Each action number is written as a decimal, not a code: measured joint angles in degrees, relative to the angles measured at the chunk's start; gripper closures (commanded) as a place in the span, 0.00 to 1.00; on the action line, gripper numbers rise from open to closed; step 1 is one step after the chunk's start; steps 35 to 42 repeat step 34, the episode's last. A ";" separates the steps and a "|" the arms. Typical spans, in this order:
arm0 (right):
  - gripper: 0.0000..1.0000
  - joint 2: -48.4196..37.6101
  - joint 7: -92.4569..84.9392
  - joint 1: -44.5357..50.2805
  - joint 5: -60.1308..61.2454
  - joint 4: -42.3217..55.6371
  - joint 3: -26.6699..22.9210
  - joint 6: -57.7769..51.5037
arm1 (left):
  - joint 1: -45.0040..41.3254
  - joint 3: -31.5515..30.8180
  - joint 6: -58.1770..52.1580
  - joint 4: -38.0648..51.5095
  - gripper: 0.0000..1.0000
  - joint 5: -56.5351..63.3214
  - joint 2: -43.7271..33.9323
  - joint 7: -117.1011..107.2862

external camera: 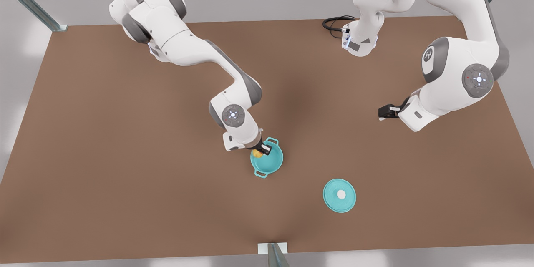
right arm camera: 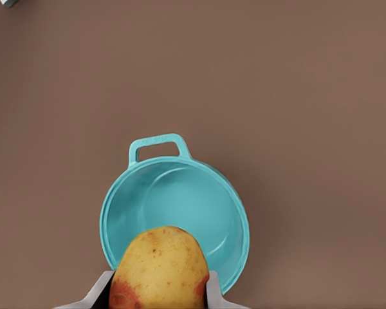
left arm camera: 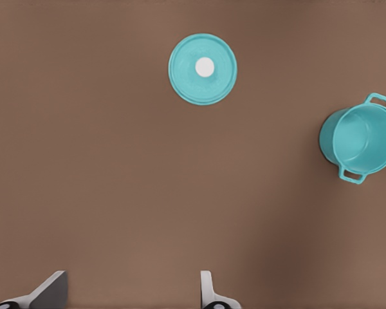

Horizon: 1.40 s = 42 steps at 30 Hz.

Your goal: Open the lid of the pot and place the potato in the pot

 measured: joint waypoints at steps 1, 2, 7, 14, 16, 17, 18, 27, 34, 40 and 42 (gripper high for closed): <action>0.42 0.86 0.70 0.26 -0.06 -0.03 -0.01 0.44 | 0.05 0.03 0.06 -0.02 0.00 0.03 -0.06 0.11; 0.42 1.65 1.35 0.47 -0.15 -0.02 -0.04 0.82 | 0.06 0.05 0.11 0.06 0.00 -0.01 -0.06 0.22; 0.41 4.62 4.21 1.50 -0.98 0.15 -0.08 3.43 | 0.09 -0.04 0.44 0.57 0.00 0.13 0.12 0.73; 0.12 6.65 7.12 2.45 -1.29 0.47 -0.52 7.40 | -0.24 -0.37 0.79 1.36 0.00 -0.09 0.39 1.27; 0.00 6.65 7.71 2.42 -1.64 0.57 -0.63 8.00 | -0.14 -0.35 0.79 1.40 0.00 -0.20 0.52 1.36; 0.00 6.65 7.98 2.41 -1.87 0.61 -0.67 8.24 | -0.09 -0.35 0.79 1.41 0.00 -0.20 0.55 1.41; 0.00 6.64 8.23 2.37 -2.04 0.65 -0.68 8.44 | -0.06 -0.34 0.80 1.41 0.00 -0.14 0.57 1.44; 0.00 -15.28 -1.02 -27.84 -6.99 -0.08 -3.57 -15.62 | -0.10 -0.28 0.82 1.03 0.00 0.38 0.25 1.78; 0.00 -19.39 -20.60 -38.11 -6.72 -2.31 -3.27 -30.11 | -0.04 -0.17 0.77 1.20 0.00 0.49 0.58 2.05; 0.00 -19.39 -20.60 -38.11 -6.72 -2.31 -3.27 -30.11 | -0.04 -0.17 0.77 1.20 0.00 0.49 0.58 2.05; 0.00 -19.39 -20.60 -38.11 -6.72 -2.31 -3.27 -30.11 | -0.04 -0.17 0.77 1.20 0.00 0.49 0.58 2.05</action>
